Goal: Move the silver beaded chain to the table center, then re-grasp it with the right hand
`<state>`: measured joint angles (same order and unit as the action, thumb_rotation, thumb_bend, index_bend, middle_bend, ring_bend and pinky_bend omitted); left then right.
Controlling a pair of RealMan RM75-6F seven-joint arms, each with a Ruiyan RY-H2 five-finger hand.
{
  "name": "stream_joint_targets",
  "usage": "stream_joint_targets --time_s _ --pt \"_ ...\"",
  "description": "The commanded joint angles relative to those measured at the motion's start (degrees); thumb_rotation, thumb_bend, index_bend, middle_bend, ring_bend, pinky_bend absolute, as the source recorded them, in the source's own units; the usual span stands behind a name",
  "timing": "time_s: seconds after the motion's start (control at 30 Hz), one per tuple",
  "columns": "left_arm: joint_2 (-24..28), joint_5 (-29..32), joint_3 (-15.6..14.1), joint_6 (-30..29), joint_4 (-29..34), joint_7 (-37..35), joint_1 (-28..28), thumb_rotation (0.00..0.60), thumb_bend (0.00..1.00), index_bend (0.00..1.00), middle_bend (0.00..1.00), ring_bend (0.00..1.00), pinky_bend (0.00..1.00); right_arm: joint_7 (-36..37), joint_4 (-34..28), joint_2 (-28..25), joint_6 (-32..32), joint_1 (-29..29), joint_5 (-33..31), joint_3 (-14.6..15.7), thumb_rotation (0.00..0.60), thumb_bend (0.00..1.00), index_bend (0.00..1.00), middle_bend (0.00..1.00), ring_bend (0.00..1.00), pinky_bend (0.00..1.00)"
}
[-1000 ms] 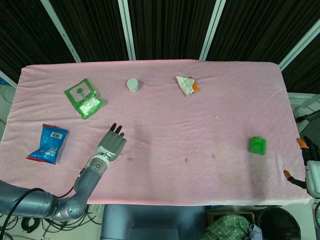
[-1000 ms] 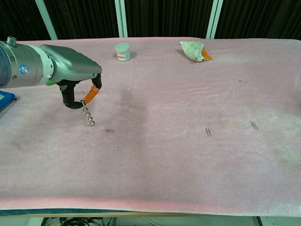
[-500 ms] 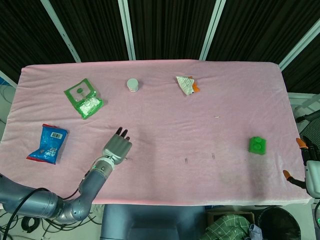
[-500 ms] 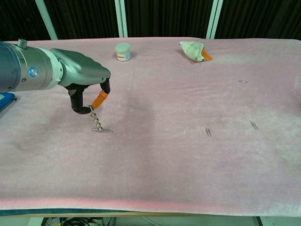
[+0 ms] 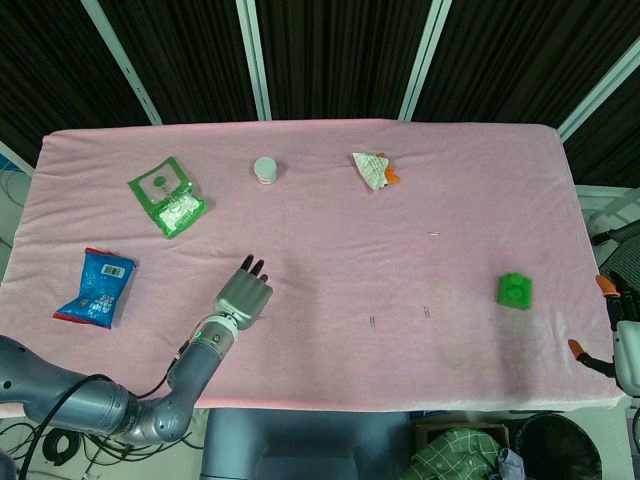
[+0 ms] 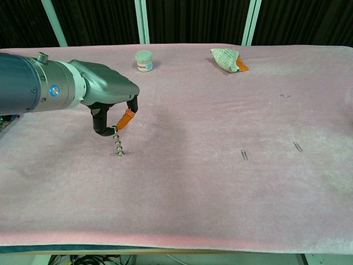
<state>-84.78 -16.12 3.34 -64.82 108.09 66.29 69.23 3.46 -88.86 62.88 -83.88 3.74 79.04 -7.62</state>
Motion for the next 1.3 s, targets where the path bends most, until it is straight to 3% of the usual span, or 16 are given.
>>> stream_joint_targets --time_s 0.03,0.27,0.47,0.8,1.3 --pt "0.7 -1.6 0.0 -1.0 0.5 -0.6 -0.1 0.600 0.42 0.64 0.25 0.00 0.00 0.2 0.0 -0.1 -0.1 0.0 0.0 0.0 0.600 0.14 0.00 0.00 0.08 0.22" --pt "2.4 -4.3 1.5 -0.2 -0.6 -5.9 -1.6 0.600 0.43 0.64 0.24 0.00 0.00 0.1 0.0 -0.1 0.1 0.0 0.0 0.0 0.600 0.14 0.00 0.00 0.08 0.22" --pt "2.6 -6.4 5.2 3.5 -4.1 -15.2 -3.7 0.600 0.43 0.64 0.25 0.00 0.00 -0.3 0.1 0.1 0.3 0.1 -0.2 0.1 0.600 0.14 0.00 0.00 0.08 0.22" --pt "-0.6 -10.8 9.2 7.5 -10.9 -23.6 -3.9 0.600 0.44 0.65 0.25 0.00 0.00 -0.2 0.3 0.2 0.7 0.1 -0.6 0.0 0.600 0.14 0.00 0.00 0.08 0.22" --pt "-6.1 -7.3 11.1 9.2 -15.9 -22.9 0.7 0.600 0.44 0.65 0.25 0.00 0.00 0.7 0.3 -0.2 0.5 0.0 -0.5 -0.1 0.600 0.14 0.00 0.00 0.08 0.22"
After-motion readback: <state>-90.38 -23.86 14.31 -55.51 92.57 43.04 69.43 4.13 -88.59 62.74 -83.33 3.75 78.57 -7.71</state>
